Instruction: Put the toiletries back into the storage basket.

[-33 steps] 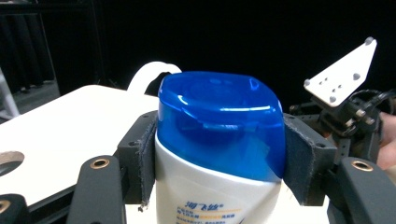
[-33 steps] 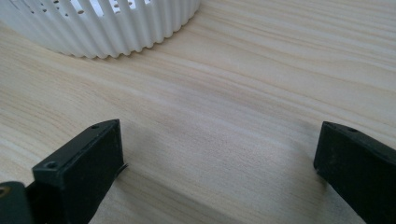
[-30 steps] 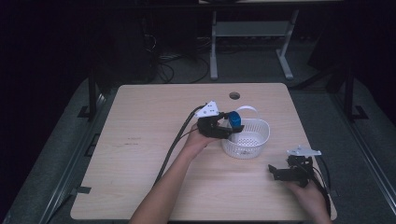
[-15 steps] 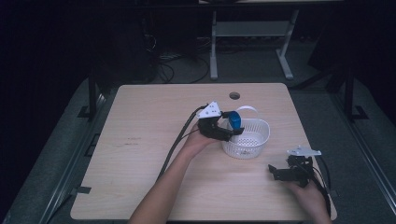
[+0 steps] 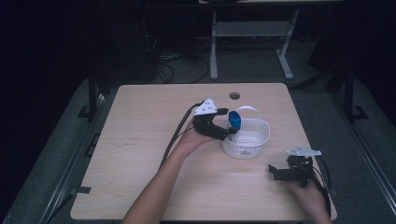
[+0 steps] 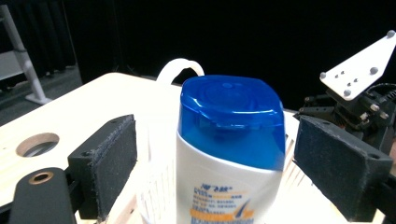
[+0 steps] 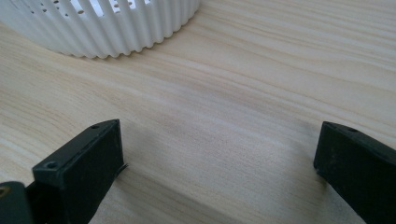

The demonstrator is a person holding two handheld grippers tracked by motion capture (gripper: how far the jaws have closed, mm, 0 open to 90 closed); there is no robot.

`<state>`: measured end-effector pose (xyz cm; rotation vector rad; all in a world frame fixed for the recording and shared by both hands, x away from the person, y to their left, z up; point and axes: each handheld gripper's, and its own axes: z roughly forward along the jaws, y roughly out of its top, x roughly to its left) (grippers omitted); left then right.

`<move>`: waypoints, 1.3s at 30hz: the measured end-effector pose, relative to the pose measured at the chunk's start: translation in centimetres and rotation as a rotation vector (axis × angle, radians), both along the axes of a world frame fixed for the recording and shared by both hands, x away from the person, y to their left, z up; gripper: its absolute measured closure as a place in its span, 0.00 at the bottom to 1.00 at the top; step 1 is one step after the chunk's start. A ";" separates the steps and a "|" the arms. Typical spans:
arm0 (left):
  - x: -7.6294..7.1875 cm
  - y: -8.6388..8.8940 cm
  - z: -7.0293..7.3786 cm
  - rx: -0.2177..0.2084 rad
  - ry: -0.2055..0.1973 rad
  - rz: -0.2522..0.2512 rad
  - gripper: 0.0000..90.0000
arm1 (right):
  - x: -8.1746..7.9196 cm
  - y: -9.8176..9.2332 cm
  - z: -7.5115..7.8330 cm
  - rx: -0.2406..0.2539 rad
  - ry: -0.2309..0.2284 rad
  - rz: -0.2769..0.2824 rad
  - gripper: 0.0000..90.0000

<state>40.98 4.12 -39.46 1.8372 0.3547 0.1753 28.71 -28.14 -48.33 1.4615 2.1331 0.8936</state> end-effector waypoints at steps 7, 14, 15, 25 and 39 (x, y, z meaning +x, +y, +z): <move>-0.9 1.4 1.0 0.044 0.010 0.001 0.15 | 0.0 0.0 0.0 0.000 0.000 0.000 0.01; -1.8 3.3 1.4 0.109 0.040 0.037 0.15 | 0.0 0.0 0.0 0.000 -0.002 0.003 0.01; -1.9 3.5 1.4 0.116 0.047 0.044 0.15 | 0.0 0.0 0.0 -0.001 -0.002 0.003 0.01; -2.7 6.4 1.2 0.179 0.062 0.119 0.15 | 0.0 0.0 0.0 -0.001 -0.002 0.003 0.01; -5.1 10.5 0.6 0.278 0.067 0.206 0.15 | 0.0 0.0 0.0 0.000 -0.001 0.003 0.01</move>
